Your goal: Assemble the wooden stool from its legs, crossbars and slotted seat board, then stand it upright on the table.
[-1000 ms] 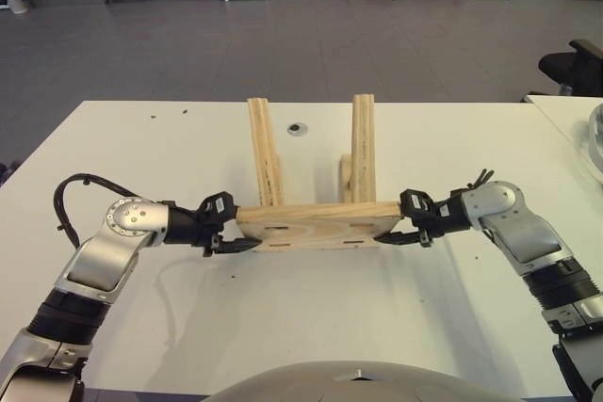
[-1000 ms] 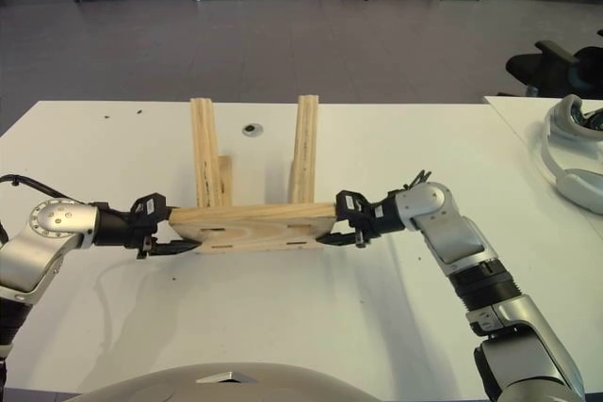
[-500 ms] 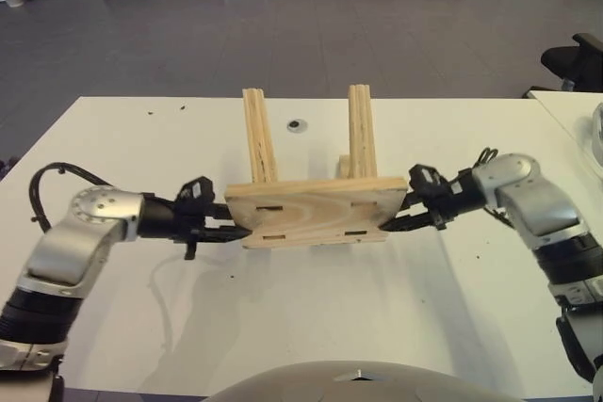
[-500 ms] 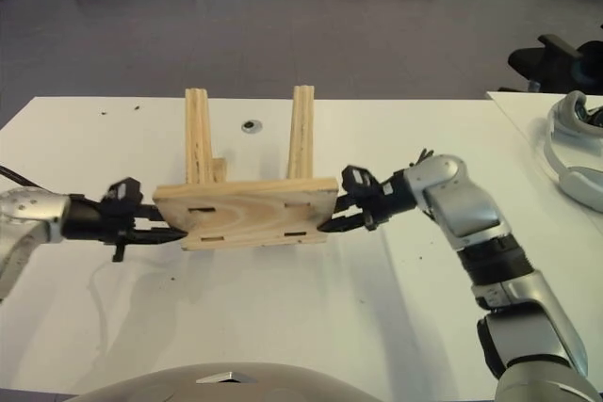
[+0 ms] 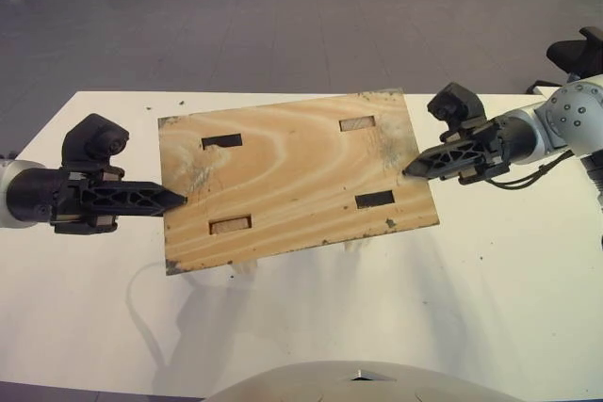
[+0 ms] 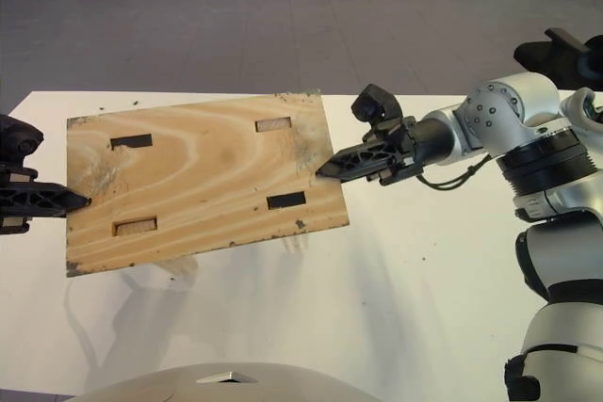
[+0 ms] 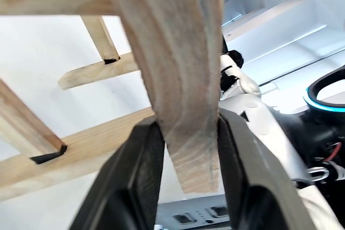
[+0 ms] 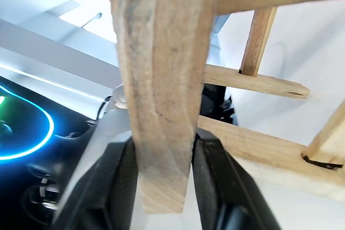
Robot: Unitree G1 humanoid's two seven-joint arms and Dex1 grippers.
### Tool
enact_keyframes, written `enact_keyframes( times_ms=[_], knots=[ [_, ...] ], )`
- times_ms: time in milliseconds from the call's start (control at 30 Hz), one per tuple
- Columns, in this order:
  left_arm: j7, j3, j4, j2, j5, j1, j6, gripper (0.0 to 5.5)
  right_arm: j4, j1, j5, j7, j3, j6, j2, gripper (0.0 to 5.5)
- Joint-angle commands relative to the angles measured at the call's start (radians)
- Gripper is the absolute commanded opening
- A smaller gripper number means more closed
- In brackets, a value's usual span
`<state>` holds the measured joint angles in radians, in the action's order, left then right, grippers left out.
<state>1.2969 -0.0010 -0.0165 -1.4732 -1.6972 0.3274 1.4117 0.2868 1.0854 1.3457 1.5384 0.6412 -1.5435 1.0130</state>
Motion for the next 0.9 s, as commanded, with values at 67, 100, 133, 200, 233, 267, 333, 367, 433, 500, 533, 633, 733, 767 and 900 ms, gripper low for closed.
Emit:
enact_keyframes(
  times_ms=[67, 100, 133, 200, 233, 267, 333, 367, 433, 500, 533, 633, 733, 767, 900],
  knots=[
    [-0.244, -0.099, -0.12, 0.174, -0.275, 0.237, -0.003, 1.32, 0.083, 0.056, 0.33, -0.041, 0.116, -0.071, 0.034, 1.35],
    [-0.319, -0.128, -0.134, 0.222, -0.275, 0.243, -0.009, 1.32, 0.102, 0.016, 0.314, -0.09, 0.102, -0.071, 0.026, 1.35],
    [-0.37, -0.146, -0.138, 0.254, -0.274, 0.238, -0.005, 1.32, 0.135, -0.015, 0.288, -0.137, 0.084, -0.071, 0.01, 1.74],
    [-0.42, -0.146, -0.147, 0.302, -0.275, 0.217, 0.015, 1.74, 0.184, -0.056, 0.278, -0.207, 0.065, -0.071, -0.004, 2.1],
    [-0.449, -0.13, -0.16, 0.319, -0.275, 0.199, 0.012, 1.99, 0.2, -0.067, 0.283, -0.235, 0.056, -0.071, -0.014, 2.35],
    [-0.48, -0.115, -0.18, 0.334, -0.275, 0.188, 0.007, 2.08, 0.209, -0.076, 0.295, -0.26, 0.047, -0.071, -0.02, 2.47],
    [-0.549, -0.086, -0.247, 0.354, -0.274, 0.19, -0.01, 2.46, 0.248, -0.087, 0.296, -0.304, 0.012, -0.071, -0.036, 2.89],
    [-0.576, -0.076, -0.276, 0.362, -0.274, 0.199, -0.011, 2.62, 0.266, -0.093, 0.29, -0.323, -0.007, -0.071, -0.04, 3.07],
    [-0.62, -0.056, -0.297, 0.367, -0.26, 0.192, -0.008, 2.99, 0.275, -0.128, 0.237, -0.359, -0.062, -0.071, -0.034, 3.45],
    [-0.631, -0.019, -0.302, 0.362, -0.212, 0.152, 0.003, 3.37, 0.27, -0.173, 0.147, -0.385, -0.129, -0.069, -0.025, 3.87],
    [-0.626, 0.001, -0.3, 0.357, -0.174, 0.131, 0.011, 3.57, 0.272, -0.194, 0.099, -0.389, -0.166, -0.062, -0.02, 4.08],
    [-0.555, 0.086, -0.287, 0.294, -0.013, 0.046, 0.017, 4.14, 0.364, -0.224, -0.029, -0.369, -0.311, 0.031, 0.016, 4.72],
    [-0.485, 0.199, -0.387, 0.266, 0.163, 0.06, -0.112, 4.4, 0.443, -0.275, -0.124, -0.418, -0.499, 0.223, 0.0, 4.92],
    [-0.489, 0.233, -0.4, 0.281, 0.265, 0.048, -0.245, 4.4, 0.419, -0.34, -0.178, -0.508, -0.578, 0.396, -0.044, 4.92],
    [-0.758, 0.224, -0.373, 0.493, 0.795, -0.067, -0.93, 4.4, 0.315, -0.579, -0.543, -0.889, -0.689, 1.182, -0.316, 4.92]
  ],
)
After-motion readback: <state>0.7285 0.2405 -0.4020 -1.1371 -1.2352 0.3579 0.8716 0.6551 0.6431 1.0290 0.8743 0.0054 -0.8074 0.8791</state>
